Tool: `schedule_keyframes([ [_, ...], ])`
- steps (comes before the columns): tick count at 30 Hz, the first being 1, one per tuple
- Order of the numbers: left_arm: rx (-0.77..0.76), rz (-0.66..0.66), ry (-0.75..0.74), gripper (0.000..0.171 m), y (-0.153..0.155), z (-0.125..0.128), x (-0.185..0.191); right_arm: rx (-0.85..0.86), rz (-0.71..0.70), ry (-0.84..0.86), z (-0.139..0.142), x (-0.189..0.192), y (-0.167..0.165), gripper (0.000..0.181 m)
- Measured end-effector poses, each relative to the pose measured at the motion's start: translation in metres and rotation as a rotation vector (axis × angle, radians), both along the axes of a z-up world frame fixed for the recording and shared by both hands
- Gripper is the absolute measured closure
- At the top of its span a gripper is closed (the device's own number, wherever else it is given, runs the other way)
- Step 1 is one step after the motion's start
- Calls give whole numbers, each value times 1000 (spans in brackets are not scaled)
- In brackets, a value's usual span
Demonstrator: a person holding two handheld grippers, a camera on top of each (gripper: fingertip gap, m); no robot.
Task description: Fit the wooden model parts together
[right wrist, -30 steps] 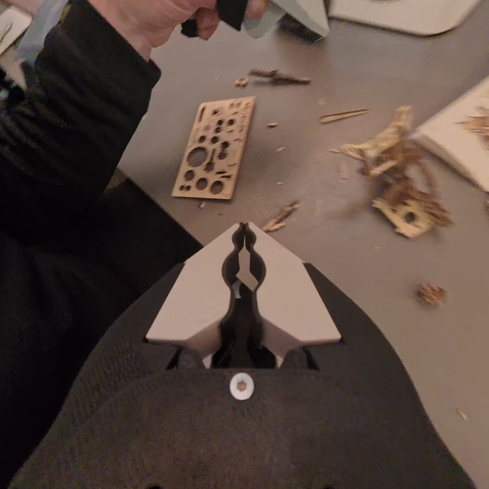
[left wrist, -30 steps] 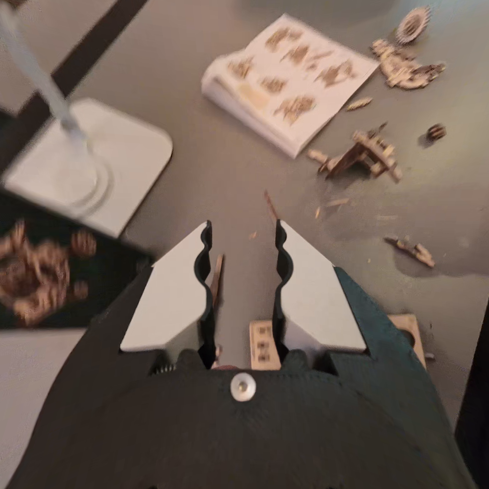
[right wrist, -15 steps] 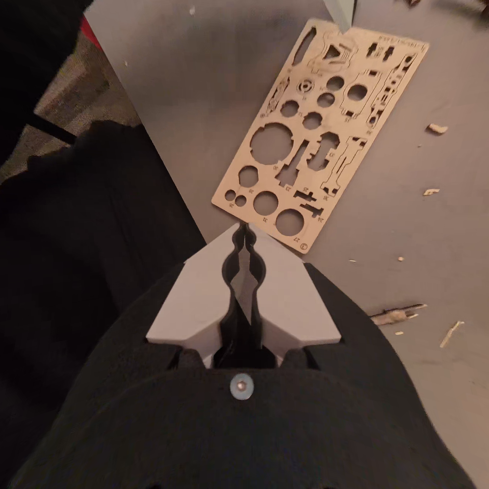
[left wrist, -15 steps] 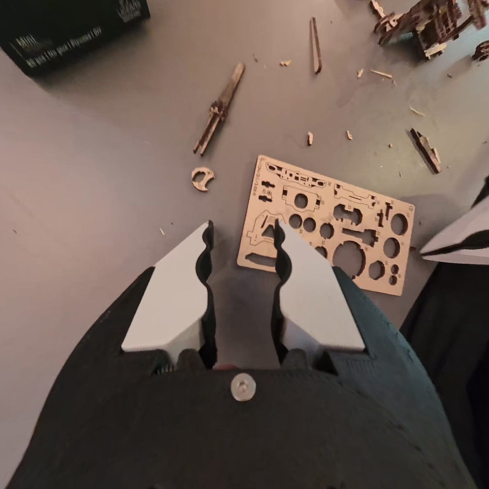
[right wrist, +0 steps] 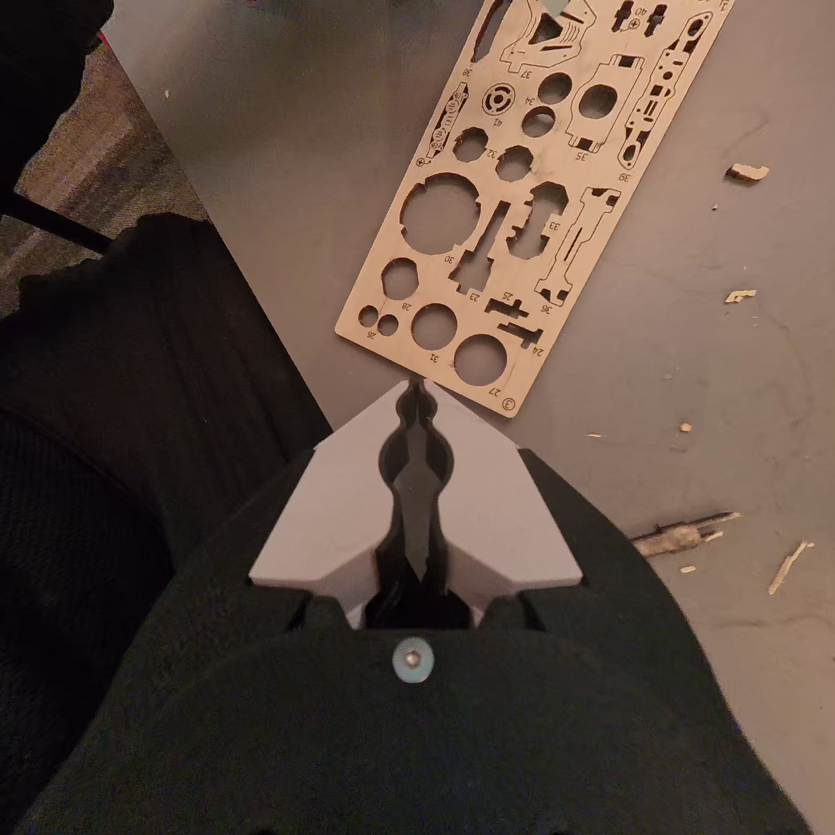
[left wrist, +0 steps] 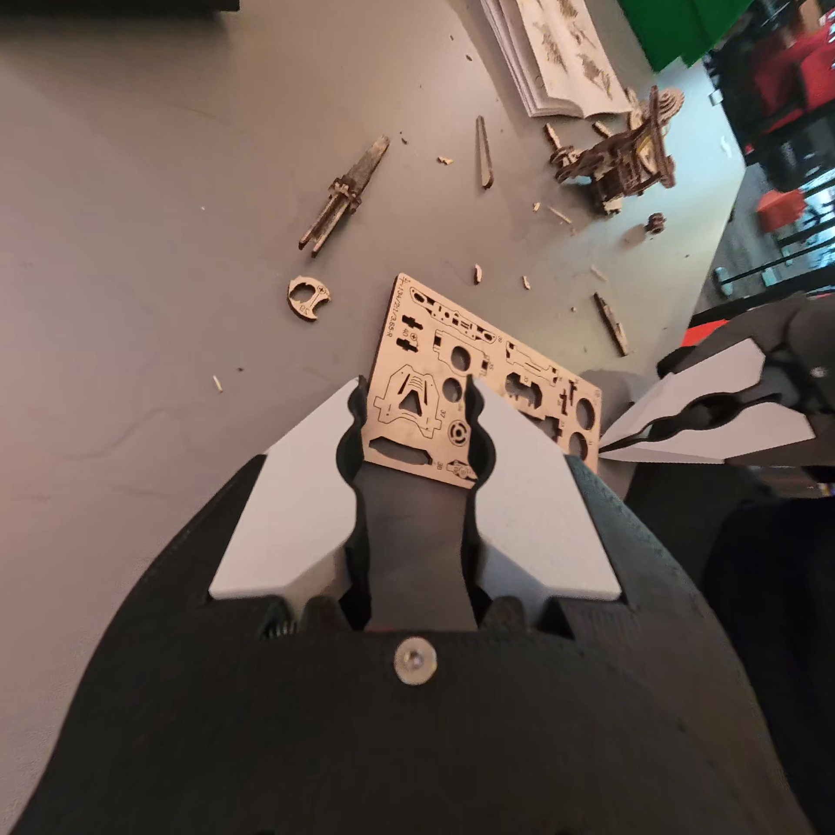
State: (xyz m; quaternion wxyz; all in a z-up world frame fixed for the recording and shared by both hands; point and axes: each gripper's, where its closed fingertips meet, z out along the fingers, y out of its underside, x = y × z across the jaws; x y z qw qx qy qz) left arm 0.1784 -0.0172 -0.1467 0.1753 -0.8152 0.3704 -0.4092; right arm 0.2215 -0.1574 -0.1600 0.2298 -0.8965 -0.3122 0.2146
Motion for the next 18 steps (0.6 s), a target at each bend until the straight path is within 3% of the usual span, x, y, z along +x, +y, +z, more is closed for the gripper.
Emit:
schedule_keyframes([
  [7,-121,-3,-138,115,-4,10,2,17,1,-21,0,1,0,181],
  [10,-188,32,-320,123,2,30,2,23,7,-20,0,1,0,181],
  [13,-279,9,-582,148,2,68,1,36,15,-22,0,1,0,181],
  [18,-431,-120,-729,145,-25,81,15,69,18,-42,0,1,4,181],
])
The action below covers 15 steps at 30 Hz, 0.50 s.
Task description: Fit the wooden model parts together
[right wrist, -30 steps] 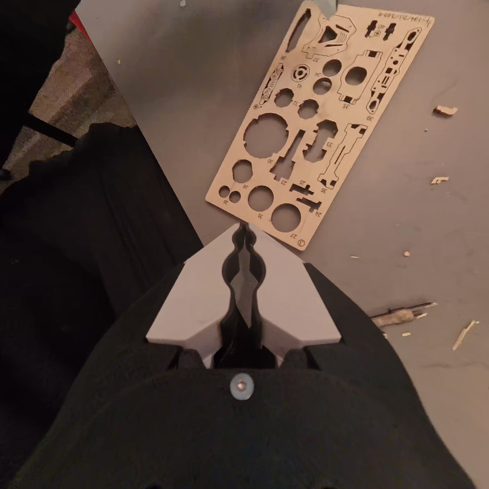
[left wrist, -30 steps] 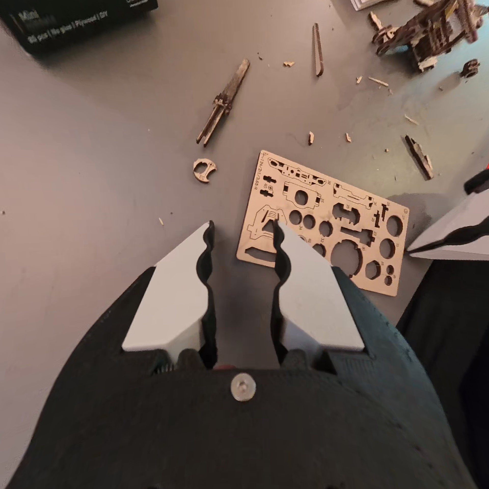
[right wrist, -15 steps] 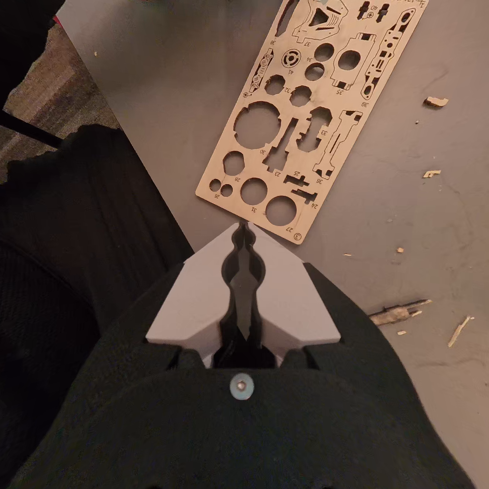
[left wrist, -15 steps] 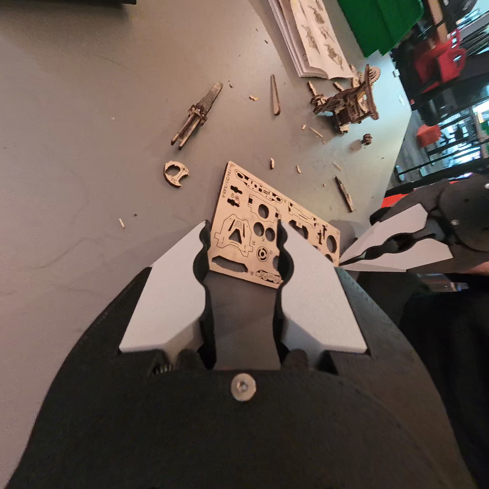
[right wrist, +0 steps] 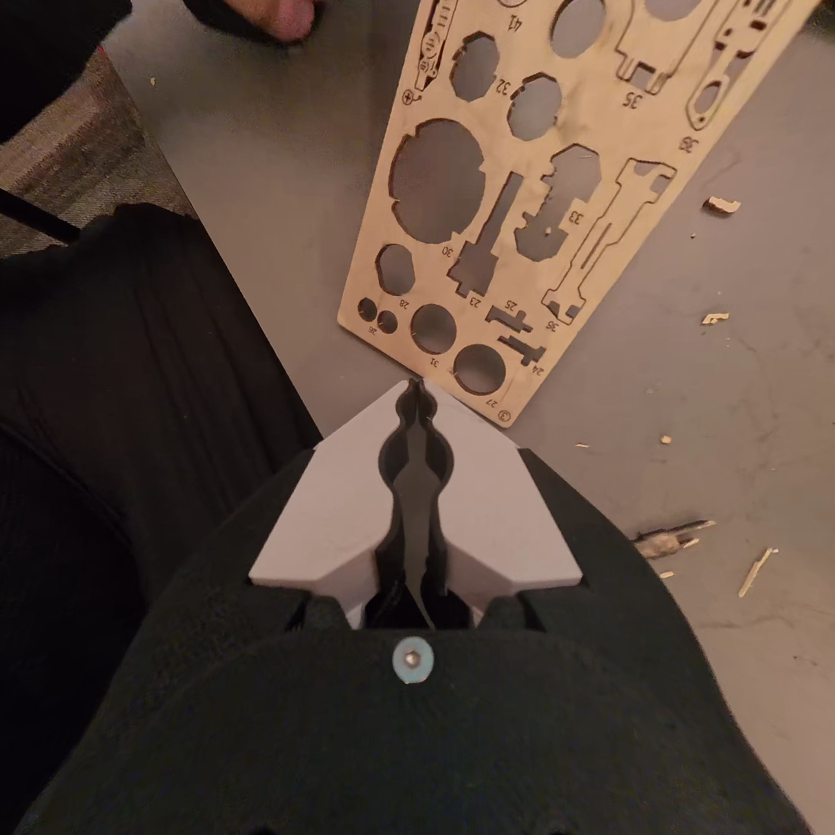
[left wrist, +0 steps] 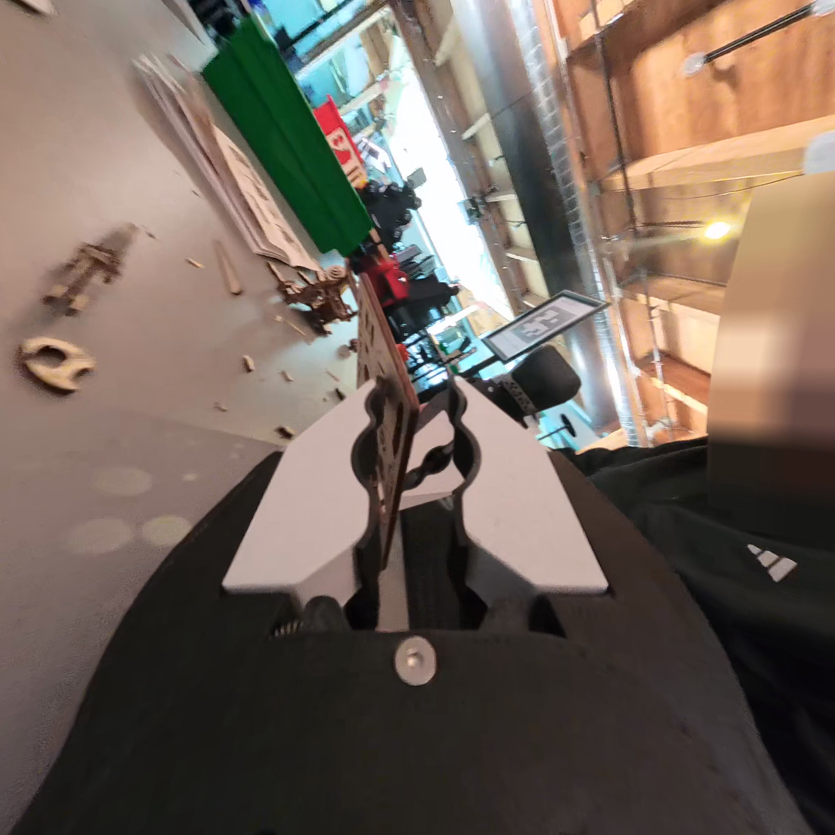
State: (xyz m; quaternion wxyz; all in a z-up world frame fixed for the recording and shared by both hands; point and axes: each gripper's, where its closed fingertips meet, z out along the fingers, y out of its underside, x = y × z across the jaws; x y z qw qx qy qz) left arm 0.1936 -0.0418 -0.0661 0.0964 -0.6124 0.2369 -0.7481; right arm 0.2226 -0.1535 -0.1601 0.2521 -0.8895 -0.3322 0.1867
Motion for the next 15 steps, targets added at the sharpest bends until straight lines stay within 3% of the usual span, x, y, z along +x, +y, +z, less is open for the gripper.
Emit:
schedule_keyframes([
  [2,23,-24,-64,154,-9,11,5,-1,0,0,0,0,0,181],
  [9,204,36,28,169,-6,6,16,0,43,15,2,-2,-3,181],
  [15,242,98,-34,171,1,17,6,178,-32,324,75,5,20,181],
])
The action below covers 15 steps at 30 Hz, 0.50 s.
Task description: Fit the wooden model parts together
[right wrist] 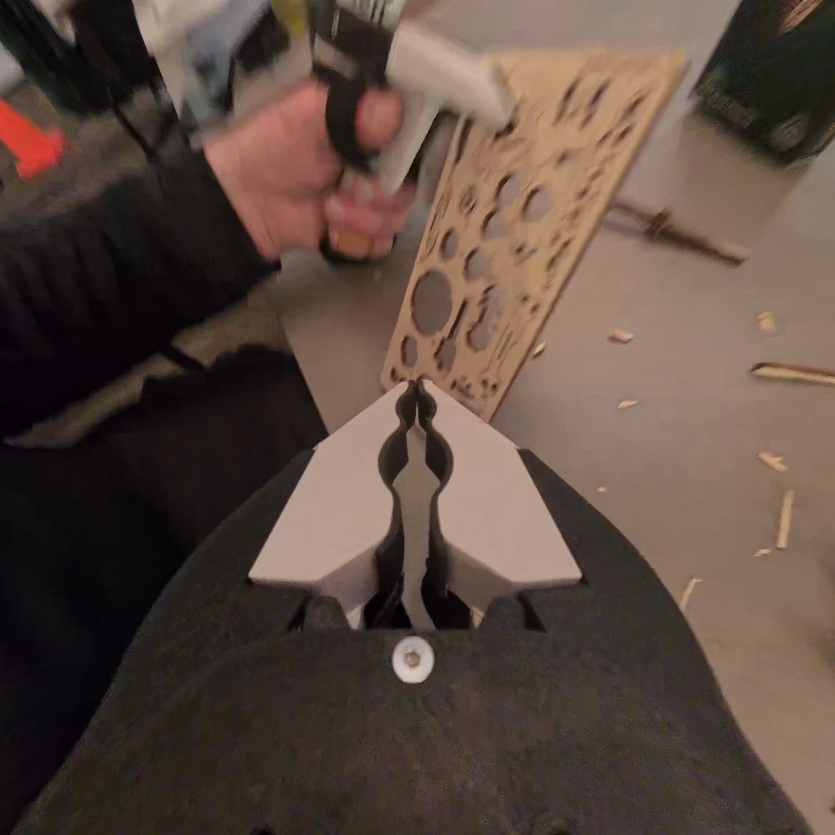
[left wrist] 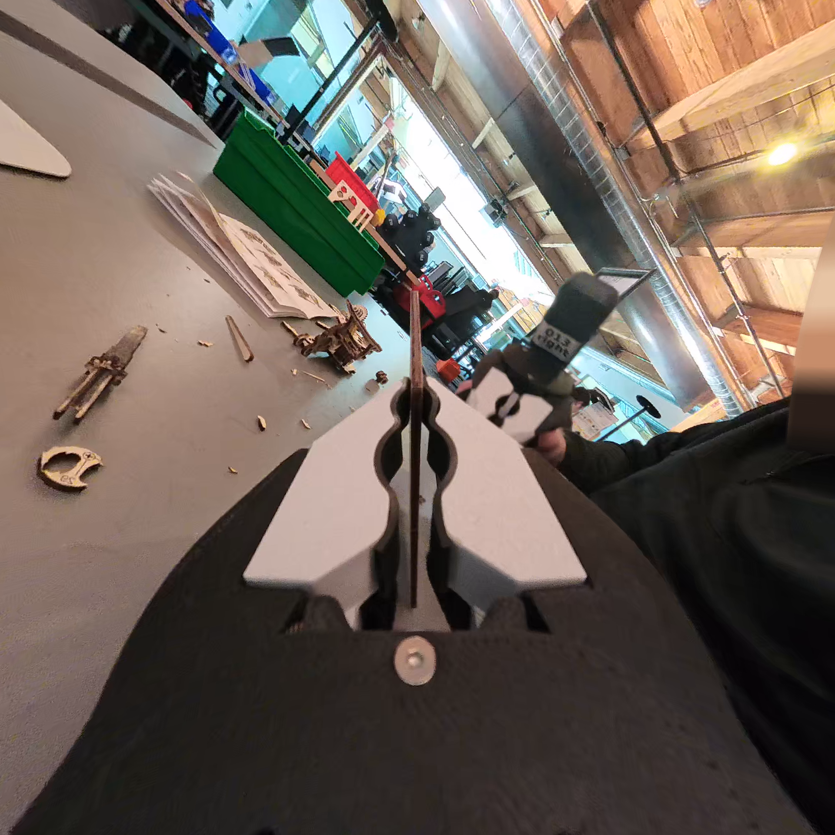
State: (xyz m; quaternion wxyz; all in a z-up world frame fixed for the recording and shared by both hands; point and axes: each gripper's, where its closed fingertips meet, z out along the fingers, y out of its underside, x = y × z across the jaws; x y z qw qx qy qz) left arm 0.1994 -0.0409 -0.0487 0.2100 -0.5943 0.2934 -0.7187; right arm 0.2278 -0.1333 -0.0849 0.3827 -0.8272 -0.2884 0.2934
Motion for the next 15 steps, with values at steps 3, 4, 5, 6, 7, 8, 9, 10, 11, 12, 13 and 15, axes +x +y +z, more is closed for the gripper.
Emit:
schedule_keyframes([
  [3,28,-21,9,171,-6,4,1,26,-86,124,23,13,24,166],
  [4,39,-34,15,171,-9,6,2,20,-103,140,26,16,31,160],
  [5,47,-46,14,171,-12,8,4,25,-116,155,29,17,38,155],
  [6,52,-46,13,171,-13,10,7,37,-128,173,33,18,45,152],
  [7,55,-49,16,171,-14,11,9,44,-133,188,35,17,51,151],
  [8,59,-56,19,171,-16,11,11,42,-132,205,36,16,56,151],
  [9,58,-64,18,171,-17,11,14,37,-126,231,37,14,60,151],
  [10,54,-70,20,171,-19,11,16,26,-122,252,36,12,63,153],
  [11,52,-75,29,171,-21,9,18,10,-117,263,33,11,66,156],
  [12,52,-73,34,171,-22,7,19,0,-114,270,31,10,68,162],
  [13,45,-60,35,171,-20,6,19,-7,-115,279,29,10,69,164],
  [15,37,-57,25,171,-20,6,18,-38,-98,318,29,7,69,165],
])
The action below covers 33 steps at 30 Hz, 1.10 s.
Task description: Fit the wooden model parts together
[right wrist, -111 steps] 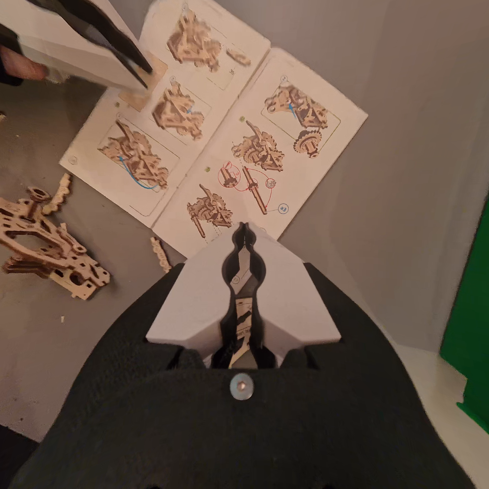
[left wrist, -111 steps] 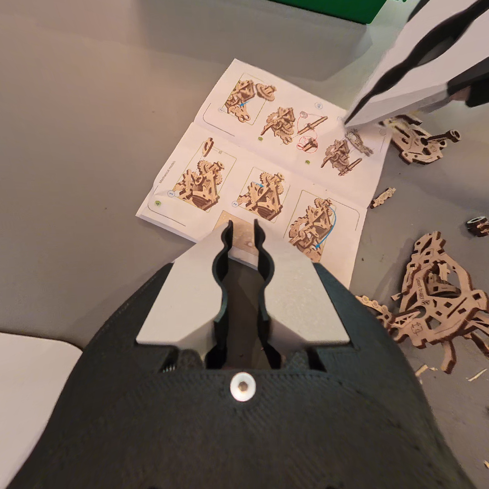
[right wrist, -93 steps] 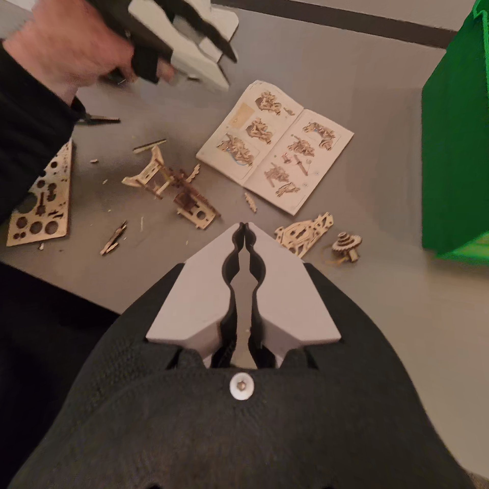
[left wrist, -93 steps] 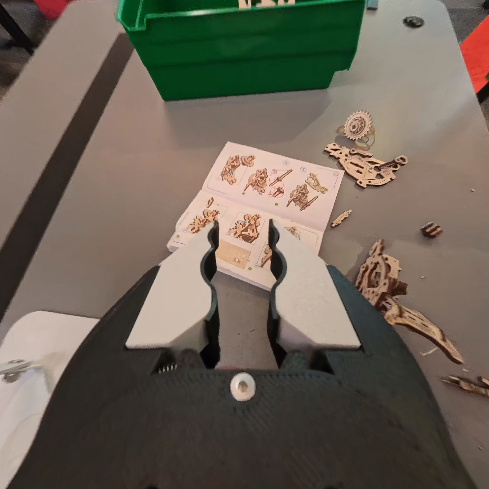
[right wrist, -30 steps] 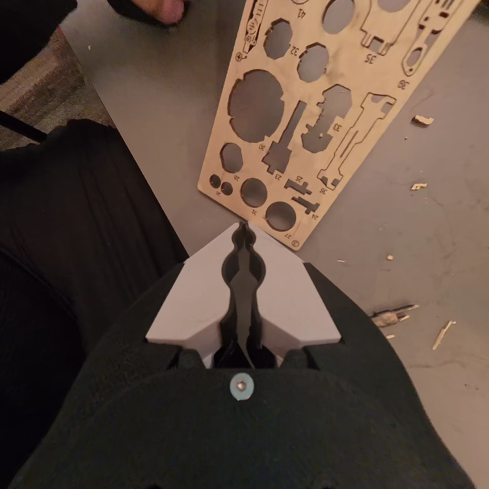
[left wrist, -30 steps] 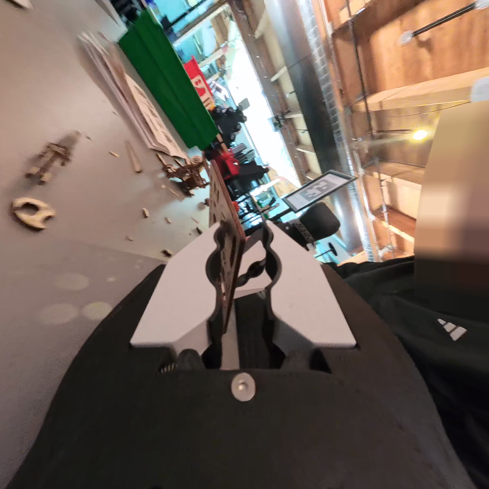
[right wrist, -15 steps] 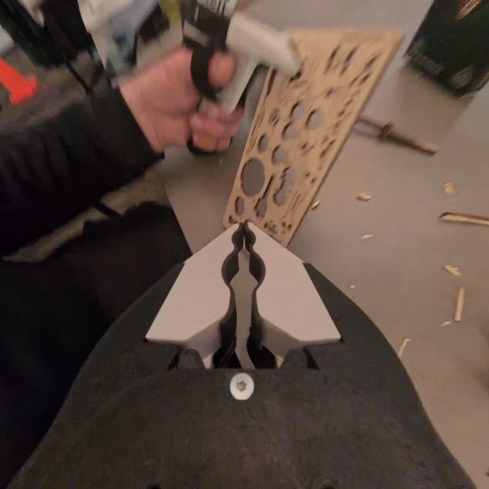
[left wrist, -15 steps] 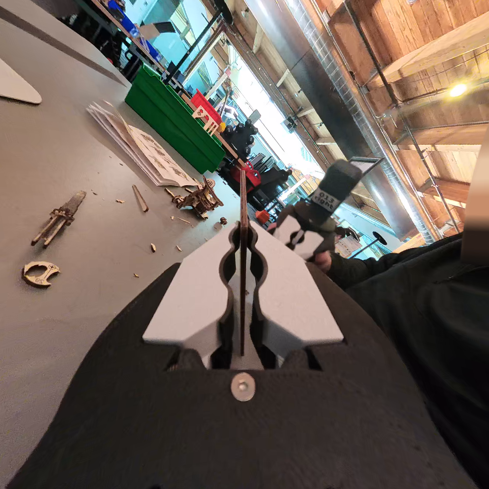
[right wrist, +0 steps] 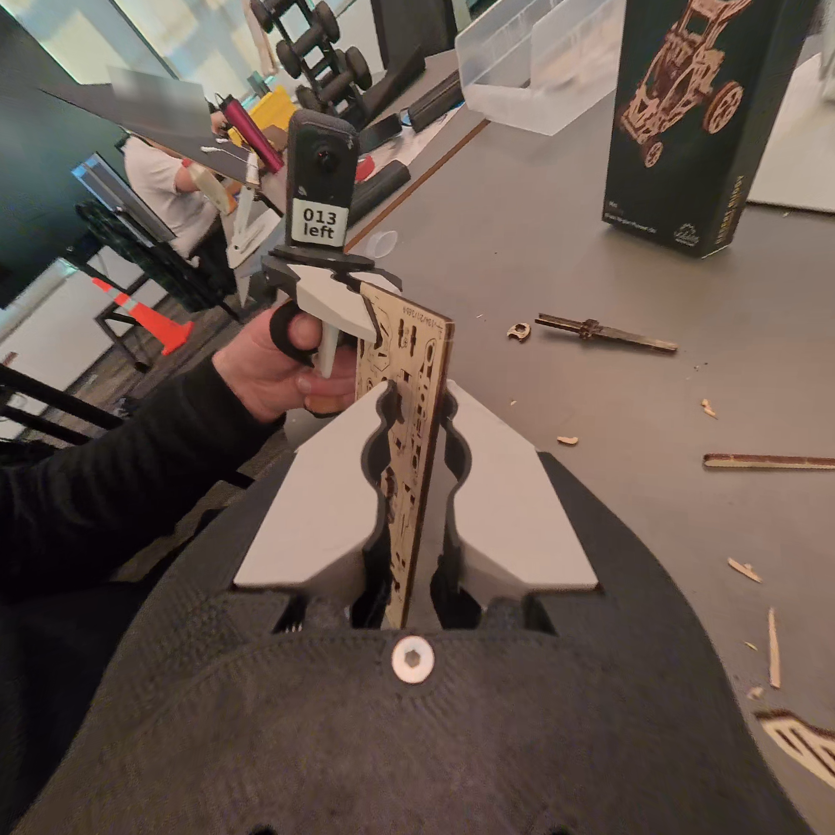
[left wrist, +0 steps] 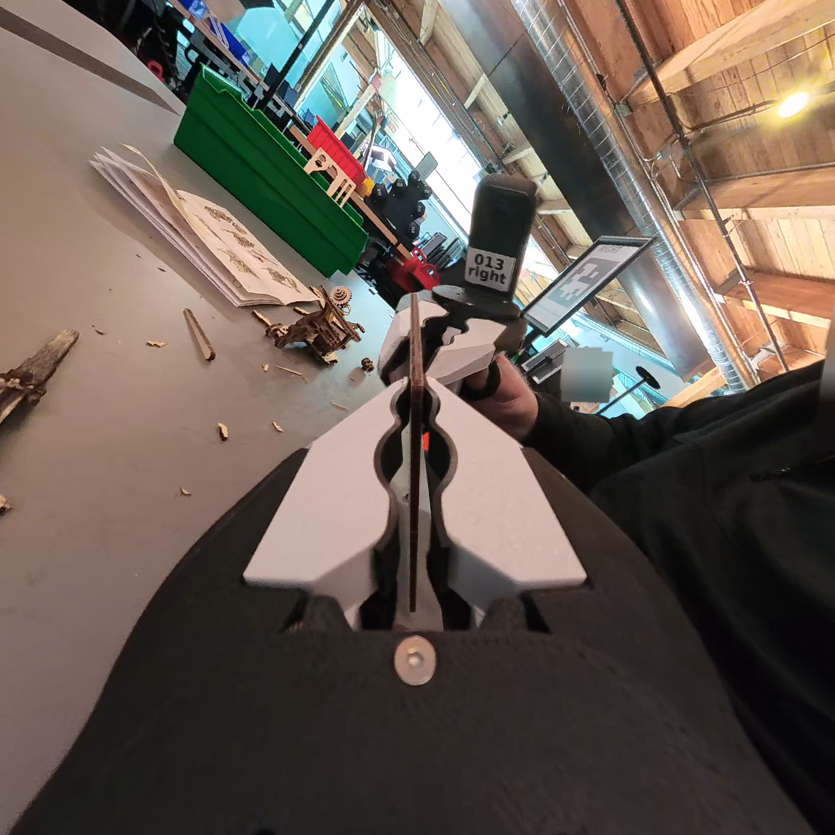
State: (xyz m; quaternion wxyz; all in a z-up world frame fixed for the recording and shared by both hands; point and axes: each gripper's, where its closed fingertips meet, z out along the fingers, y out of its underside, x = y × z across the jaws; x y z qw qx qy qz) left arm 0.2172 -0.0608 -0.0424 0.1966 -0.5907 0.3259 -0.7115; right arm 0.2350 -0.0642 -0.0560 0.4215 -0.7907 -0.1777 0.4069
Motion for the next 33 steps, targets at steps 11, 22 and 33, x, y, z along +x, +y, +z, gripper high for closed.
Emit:
schedule_keyframes([
  [11,1,4,-19,171,-4,-5,-2,-31,83,27,-5,-4,-6,171],
  [22,34,23,-47,171,-7,-4,-4,-86,115,60,-3,-6,-10,175],
  [33,103,135,-7,170,2,-6,-2,-23,25,-152,-10,-1,-3,168],
])
